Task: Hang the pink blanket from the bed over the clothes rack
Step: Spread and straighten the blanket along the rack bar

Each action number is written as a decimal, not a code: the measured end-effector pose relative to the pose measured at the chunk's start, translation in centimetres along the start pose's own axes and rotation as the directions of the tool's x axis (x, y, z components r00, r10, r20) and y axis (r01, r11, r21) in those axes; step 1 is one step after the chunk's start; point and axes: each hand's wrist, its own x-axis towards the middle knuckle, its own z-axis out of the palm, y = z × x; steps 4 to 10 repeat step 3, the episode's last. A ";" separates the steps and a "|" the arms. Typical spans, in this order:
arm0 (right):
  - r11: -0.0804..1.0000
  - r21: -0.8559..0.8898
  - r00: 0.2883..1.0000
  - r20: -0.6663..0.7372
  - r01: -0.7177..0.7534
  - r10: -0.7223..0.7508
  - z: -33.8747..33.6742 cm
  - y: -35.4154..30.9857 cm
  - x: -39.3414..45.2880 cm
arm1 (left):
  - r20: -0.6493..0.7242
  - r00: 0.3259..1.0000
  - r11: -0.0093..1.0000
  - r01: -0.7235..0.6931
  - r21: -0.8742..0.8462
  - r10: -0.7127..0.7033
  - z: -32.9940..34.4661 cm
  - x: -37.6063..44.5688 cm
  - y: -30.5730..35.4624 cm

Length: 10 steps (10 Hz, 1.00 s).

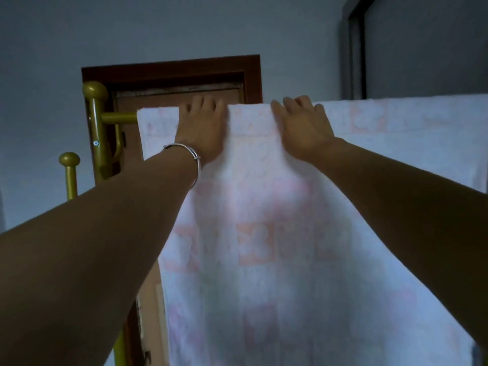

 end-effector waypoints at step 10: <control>1.000 0.027 0.983 0.181 -0.010 0.005 -1.9 2.8 -5.0 | 0.006 0.999 0.985 -0.037 -0.166 0.039 -0.2 -3.0 5.3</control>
